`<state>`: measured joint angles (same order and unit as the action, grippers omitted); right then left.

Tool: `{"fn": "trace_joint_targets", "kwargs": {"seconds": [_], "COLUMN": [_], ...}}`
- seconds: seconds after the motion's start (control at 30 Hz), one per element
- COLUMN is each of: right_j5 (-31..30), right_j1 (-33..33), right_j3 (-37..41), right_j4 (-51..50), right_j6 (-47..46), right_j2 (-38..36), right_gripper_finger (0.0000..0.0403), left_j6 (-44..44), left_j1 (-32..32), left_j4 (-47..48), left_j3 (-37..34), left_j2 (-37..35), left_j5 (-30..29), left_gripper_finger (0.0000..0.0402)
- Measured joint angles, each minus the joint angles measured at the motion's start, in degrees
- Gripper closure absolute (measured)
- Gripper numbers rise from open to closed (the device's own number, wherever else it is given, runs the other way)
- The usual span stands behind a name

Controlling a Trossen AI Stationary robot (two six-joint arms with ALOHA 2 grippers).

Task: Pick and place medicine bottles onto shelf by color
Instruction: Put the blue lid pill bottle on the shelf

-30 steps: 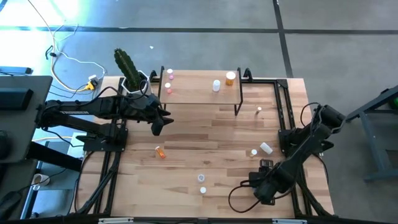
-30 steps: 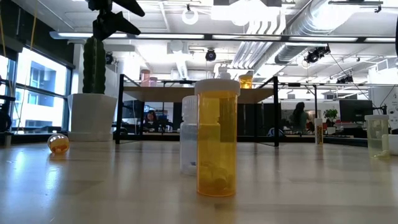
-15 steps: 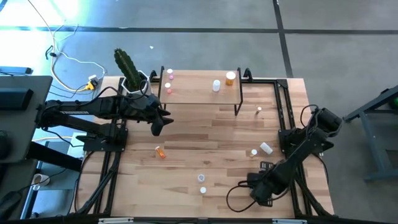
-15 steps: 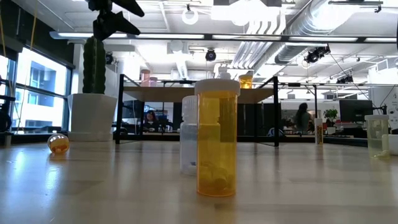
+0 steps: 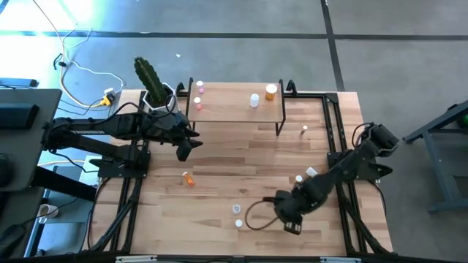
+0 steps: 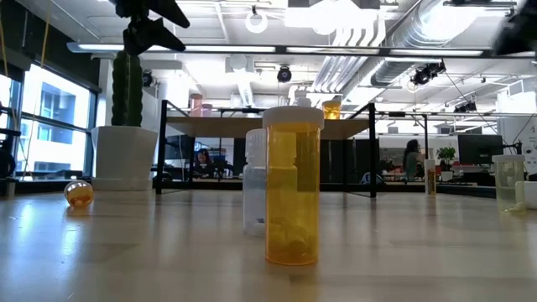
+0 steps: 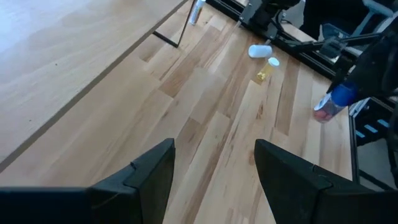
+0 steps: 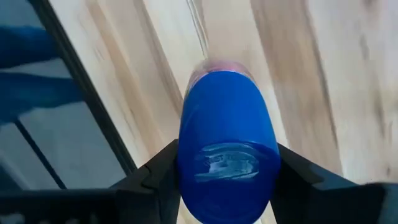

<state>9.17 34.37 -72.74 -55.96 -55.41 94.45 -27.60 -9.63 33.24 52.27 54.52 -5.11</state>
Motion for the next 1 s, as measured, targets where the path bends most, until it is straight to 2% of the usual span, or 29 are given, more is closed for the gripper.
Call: {"fn": "trace_joint_targets", "kwargs": {"seconds": [0.23, 0.63, 1.0], "right_j5": [-2.07, -5.37, -13.11], "right_j1": [-8.34, -23.21, -36.43], "right_j3": [-7.41, -19.28, -29.67], "right_j4": [-5.87, -18.78, -23.56], "right_j6": [3.53, 15.40, 34.11], "right_j2": [0.00, -0.02, -0.04], "right_gripper_finger": [0.0238, 0.0238, 0.0238], "left_j6": [2.24, 4.86, 4.30], "left_j1": [0.00, -0.13, -3.32], "left_j4": [-0.01, -0.02, 0.00], "left_j3": [0.00, 0.00, 0.04], "left_j2": [0.00, 0.00, 1.69], "left_j5": [-0.01, -0.02, -0.98], "left_gripper_finger": [0.0193, 0.0193, 0.0193]}}
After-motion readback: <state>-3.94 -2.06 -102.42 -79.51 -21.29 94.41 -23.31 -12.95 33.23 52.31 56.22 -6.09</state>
